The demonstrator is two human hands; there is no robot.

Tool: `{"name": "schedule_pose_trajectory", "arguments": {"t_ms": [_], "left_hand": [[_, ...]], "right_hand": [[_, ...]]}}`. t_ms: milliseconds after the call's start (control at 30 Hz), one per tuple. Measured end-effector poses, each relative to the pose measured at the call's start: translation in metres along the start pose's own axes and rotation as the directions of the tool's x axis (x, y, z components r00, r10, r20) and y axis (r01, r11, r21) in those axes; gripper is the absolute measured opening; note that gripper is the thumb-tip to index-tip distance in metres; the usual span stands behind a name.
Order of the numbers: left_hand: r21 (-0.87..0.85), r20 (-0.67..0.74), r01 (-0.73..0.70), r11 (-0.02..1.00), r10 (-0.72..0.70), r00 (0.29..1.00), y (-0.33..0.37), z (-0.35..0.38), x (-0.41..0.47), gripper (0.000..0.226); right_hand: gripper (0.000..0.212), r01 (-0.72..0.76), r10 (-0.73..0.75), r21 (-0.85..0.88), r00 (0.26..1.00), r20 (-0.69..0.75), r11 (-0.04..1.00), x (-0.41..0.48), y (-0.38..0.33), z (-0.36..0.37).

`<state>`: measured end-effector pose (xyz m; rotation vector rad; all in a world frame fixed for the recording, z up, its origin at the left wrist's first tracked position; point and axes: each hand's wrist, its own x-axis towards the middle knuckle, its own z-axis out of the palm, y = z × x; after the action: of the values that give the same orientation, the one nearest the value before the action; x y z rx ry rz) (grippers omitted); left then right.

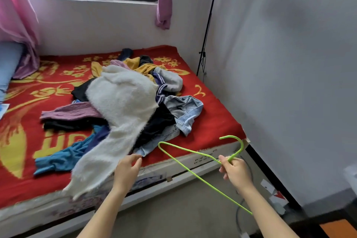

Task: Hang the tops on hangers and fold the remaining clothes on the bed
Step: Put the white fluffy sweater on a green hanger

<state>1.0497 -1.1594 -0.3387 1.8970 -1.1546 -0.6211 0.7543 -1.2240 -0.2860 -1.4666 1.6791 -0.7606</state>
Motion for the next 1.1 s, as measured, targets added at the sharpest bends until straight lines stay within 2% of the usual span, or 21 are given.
{"name": "schedule_pose_trajectory", "arguments": {"t_ms": [167,233,300,367,433,533,700,900,1000,1100], "left_hand": [[0.035,-0.016,0.108,0.994,-0.107,0.994,0.021,0.052,0.039,0.028],[0.020,-0.015,0.130,0.991,-0.129,0.991,0.038,0.076,0.050,0.031],[0.020,-0.011,0.149,0.989,-0.149,0.989,0.055,0.095,0.058,0.032],[0.023,-0.017,0.169,0.985,-0.169,0.985,0.067,0.112,0.064,0.033],[0.033,-0.022,0.194,0.980,-0.193,0.981,0.069,0.123,0.065,0.034],[0.063,-0.022,0.253,0.966,-0.252,0.968,0.060,0.127,0.066,0.034],[0.128,-0.035,0.328,0.936,-0.326,0.945,0.034,0.108,0.090,0.036],[0.121,-0.100,0.390,0.913,-0.379,0.920,-0.001,0.070,0.145,0.035],[0.123,-0.098,0.397,0.910,-0.387,0.917,-0.024,0.048,0.189,0.036],[0.105,-0.081,0.409,0.906,-0.402,0.912,-0.040,0.026,0.230,0.036]], "right_hand": [[0.046,-0.027,0.028,-0.041,0.999,0.023,0.999,0.081,0.013,-0.027],[0.035,-0.028,0.035,-0.072,0.995,0.096,0.997,0.114,0.012,-0.036],[0.011,-0.026,0.030,-0.019,0.978,0.206,0.999,0.140,0.007,-0.044],[0.014,-0.025,0.020,0.013,0.954,0.299,1.000,0.167,0.008,-0.049],[0.014,-0.007,0.020,-0.037,0.930,0.368,0.999,0.187,0.009,-0.046],[0.019,-0.017,0.061,-0.118,0.923,0.379,0.993,0.206,0.018,-0.029],[0.029,-0.035,0.097,-0.146,0.893,0.440,0.989,0.244,0.013,0.016],[0.024,0.040,0.037,-0.188,0.920,0.391,0.981,0.287,-0.036,0.076],[0.015,0.040,0.055,-0.253,0.931,0.360,0.967,0.312,-0.056,0.114],[0.017,0.021,0.098,-0.343,0.940,0.327,0.939,0.329,-0.069,0.149]]}}
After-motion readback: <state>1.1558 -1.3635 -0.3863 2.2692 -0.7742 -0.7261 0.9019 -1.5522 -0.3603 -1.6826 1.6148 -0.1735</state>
